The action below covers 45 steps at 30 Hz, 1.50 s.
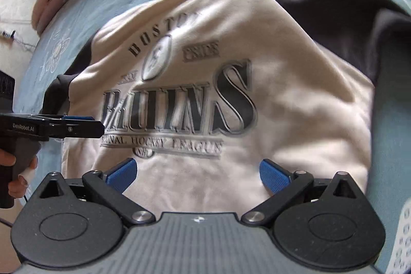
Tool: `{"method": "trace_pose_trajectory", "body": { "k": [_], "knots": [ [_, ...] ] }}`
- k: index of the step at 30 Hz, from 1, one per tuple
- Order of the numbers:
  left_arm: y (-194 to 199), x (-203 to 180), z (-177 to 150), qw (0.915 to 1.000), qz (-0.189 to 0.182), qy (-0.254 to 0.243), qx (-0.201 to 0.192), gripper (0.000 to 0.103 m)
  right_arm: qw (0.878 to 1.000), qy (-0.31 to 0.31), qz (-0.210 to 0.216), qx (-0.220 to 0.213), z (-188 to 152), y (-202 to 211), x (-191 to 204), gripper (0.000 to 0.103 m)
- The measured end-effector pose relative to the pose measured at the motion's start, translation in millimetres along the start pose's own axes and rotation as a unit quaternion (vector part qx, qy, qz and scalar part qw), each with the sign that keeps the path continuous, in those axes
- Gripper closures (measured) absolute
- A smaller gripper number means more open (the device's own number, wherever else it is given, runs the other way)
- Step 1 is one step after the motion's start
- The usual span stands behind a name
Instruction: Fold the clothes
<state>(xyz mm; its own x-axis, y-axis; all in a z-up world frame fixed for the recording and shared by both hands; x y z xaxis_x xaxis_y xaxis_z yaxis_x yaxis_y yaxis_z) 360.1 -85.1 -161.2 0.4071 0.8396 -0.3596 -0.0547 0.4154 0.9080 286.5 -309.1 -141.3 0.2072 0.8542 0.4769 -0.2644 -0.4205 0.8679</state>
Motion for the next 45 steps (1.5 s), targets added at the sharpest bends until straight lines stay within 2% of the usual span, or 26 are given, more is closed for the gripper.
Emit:
{"method": "trace_pose_trajectory", "body": {
  "k": [1,3,4,8,14,19,21,25,27,31,36,39,41,43,45],
  "knots": [
    [2,0,-1,0.9997,0.008,0.016,0.015,0.002,1.0,-0.012,0.001,0.008,-2,4,-4,0.0],
    [9,-1,-4,0.998,0.016,0.047,0.04,0.012,0.999,-0.036,0.004,0.024,-6,12,-13,0.0],
    [16,-4,-4,0.9976,0.016,0.055,0.04,0.014,0.998,-0.046,0.006,0.032,-7,17,-17,0.0],
    [44,-18,12,0.9984,0.02,0.053,0.008,0.014,0.999,-0.01,0.017,0.042,7,43,-26,0.0],
    [61,-17,80,0.9974,0.024,0.021,-0.065,0.014,0.996,0.067,0.058,0.001,93,62,-18,0.0],
    [56,5,147,0.992,0.05,-0.026,-0.113,0.014,0.989,0.101,0.107,-0.032,165,38,15,0.0],
    [47,16,169,0.9902,0.05,-0.047,-0.122,0.014,0.985,0.115,0.124,-0.021,180,15,29,0.0],
    [23,33,200,0.9895,0.029,-0.082,-0.115,0.013,0.98,0.144,0.138,0.014,193,-30,51,0.0],
    [5,41,205,0.9929,0.007,-0.081,-0.087,0.013,0.98,0.146,0.13,0.035,194,-46,52,0.0],
    [-17,36,184,0.9951,-0.068,-0.068,-0.023,0.014,0.977,0.13,0.145,0.085,181,-56,51,0.0],
    [8,-2,125,0.985,-0.119,-0.125,0.001,0.014,0.966,0.139,0.181,0.124,148,-32,63,0.0],
    [19,-19,80,0.9798,-0.154,-0.122,0.038,0.013,0.958,0.151,0.195,0.148,118,-18,71,0.0],
    [16,-21,49,0.9779,-0.159,-0.117,0.068,0.012,0.948,0.164,0.202,0.183,88,-17,73,0.0],
    [6,-20,17,0.9772,-0.156,-0.102,0.101,0.013,0.944,0.156,0.186,0.223,54,-25,64,0.0],
    [-2,-21,-7,0.9788,-0.138,-0.097,0.116,0.014,0.942,0.147,0.162,0.254,22,-34,53,0.0]
  ]
}}
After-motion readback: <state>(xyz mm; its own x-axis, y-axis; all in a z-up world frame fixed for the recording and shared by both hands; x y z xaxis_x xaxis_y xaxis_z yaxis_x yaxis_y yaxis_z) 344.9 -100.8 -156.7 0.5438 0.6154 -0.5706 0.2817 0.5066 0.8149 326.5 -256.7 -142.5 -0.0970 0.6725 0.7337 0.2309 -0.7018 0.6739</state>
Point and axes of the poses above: each gripper's, at about its wrist camera, not at the fingertips, and y roughly against the way its jaws point, x to its left, z to its top, the point moved 8 cm from there along -y, roughly the way its jaws point, and after that the axes turned 10 degrees about -y, right-handed, at the moved point
